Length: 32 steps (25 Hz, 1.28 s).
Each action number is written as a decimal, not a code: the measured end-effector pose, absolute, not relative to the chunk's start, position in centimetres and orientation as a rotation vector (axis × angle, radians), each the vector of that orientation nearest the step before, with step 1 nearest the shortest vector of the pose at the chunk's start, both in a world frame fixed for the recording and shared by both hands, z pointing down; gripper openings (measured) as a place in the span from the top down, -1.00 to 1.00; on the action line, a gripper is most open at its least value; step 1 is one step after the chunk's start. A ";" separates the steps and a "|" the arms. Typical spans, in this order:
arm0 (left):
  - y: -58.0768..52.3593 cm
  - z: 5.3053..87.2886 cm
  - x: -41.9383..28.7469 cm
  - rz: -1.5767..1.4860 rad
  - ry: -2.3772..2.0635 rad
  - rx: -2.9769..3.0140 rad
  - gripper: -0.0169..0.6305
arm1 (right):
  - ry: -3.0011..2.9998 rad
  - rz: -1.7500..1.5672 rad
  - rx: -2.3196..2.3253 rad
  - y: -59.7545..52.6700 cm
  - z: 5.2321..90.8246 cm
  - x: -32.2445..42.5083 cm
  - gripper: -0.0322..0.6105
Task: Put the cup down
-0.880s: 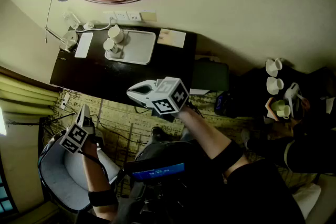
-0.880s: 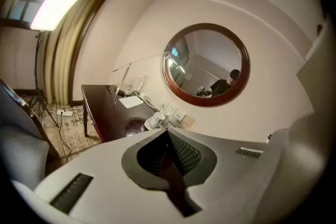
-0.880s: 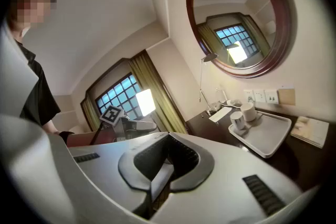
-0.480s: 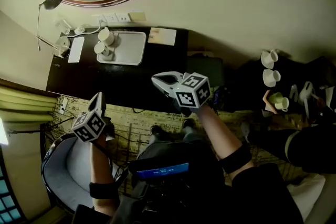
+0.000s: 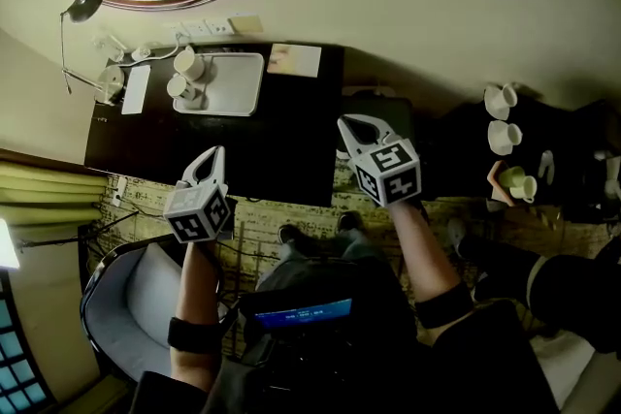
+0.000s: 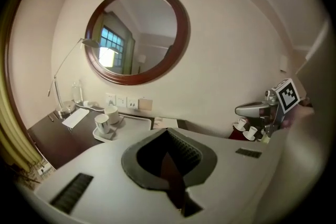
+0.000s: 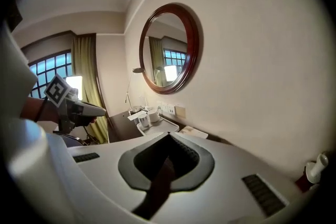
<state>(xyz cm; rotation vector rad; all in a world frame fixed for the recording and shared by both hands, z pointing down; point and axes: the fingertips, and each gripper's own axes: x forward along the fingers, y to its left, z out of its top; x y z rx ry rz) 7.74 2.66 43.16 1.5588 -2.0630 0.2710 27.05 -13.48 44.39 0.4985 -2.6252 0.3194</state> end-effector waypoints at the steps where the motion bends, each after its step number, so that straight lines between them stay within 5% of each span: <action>1: 2.4 43.3 8.1 0.286 -2.059 1.561 0.95 | -2.622 0.331 0.509 -13.8 44.6 27.5 0.89; 20: 0.1 42.4 10.4 0.270 -2.147 1.454 0.95 | -2.672 0.383 0.238 -13.8 45.6 25.5 0.89; 32: 2.2 42.0 -4.1 0.303 -2.118 1.600 0.95 | -2.646 0.407 0.348 -9.9 46.8 11.4 0.89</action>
